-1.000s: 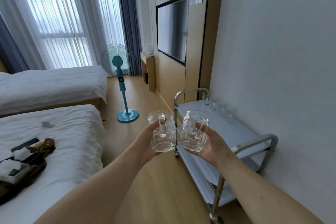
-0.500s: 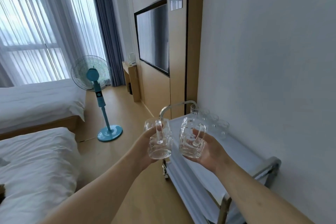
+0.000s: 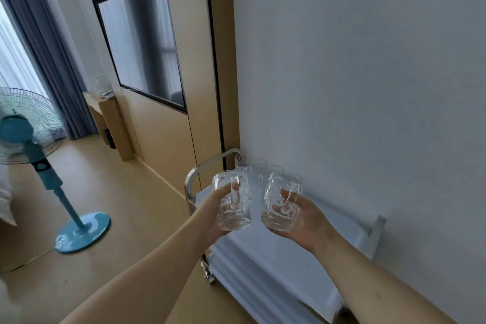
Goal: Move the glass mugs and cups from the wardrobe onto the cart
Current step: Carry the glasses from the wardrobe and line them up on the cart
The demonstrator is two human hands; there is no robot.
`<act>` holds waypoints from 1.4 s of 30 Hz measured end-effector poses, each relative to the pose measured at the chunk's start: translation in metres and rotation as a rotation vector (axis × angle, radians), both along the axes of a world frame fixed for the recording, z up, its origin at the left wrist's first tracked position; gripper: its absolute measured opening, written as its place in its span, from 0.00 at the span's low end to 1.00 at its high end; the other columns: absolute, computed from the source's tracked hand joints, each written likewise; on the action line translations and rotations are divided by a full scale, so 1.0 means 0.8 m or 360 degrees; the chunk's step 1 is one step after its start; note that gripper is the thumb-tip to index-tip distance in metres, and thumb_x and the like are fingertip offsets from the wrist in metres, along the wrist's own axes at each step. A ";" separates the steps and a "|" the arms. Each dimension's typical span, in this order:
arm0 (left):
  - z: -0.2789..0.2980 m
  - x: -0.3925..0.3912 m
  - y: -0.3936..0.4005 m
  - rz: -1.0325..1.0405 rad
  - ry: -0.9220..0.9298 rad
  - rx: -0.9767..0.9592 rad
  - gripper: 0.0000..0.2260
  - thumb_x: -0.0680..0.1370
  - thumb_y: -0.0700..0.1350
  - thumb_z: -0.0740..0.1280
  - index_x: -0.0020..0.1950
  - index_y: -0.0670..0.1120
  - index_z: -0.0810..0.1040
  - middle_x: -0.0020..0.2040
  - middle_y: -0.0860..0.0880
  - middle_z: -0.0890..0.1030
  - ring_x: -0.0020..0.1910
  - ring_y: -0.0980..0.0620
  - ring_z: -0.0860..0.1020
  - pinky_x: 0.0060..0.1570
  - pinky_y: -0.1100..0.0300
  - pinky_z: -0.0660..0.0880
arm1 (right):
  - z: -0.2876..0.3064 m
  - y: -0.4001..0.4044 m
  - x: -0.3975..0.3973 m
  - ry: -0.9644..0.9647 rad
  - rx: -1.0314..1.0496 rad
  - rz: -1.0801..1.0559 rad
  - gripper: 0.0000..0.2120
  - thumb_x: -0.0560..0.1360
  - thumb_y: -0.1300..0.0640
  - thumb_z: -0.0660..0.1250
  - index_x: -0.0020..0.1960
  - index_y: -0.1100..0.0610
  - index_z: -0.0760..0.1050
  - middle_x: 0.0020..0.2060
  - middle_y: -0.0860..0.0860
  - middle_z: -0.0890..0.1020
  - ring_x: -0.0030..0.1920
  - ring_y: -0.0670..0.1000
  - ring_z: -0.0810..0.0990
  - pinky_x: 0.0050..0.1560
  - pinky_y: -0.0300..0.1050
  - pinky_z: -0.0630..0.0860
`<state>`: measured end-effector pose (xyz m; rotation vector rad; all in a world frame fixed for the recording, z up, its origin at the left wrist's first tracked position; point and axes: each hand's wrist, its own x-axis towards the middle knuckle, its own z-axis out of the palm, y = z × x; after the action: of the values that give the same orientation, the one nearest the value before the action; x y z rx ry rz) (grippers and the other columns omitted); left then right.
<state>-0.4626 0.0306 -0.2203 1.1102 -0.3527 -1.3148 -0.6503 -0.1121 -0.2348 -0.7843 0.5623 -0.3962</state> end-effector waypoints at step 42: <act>-0.171 0.107 -0.374 -0.0359 -0.0339 0.0751 0.32 0.62 0.54 0.82 0.62 0.45 0.78 0.50 0.47 0.76 0.42 0.50 0.77 0.44 0.51 0.81 | -0.207 -0.274 0.040 0.0904 0.0126 -0.0888 0.27 0.63 0.57 0.83 0.59 0.60 0.78 0.48 0.58 0.79 0.46 0.57 0.77 0.48 0.54 0.75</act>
<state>-0.3767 -0.2685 -0.3568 1.6526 -0.3399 -1.5273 -0.6181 -0.3317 -0.4005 -0.6512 1.3343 -0.6626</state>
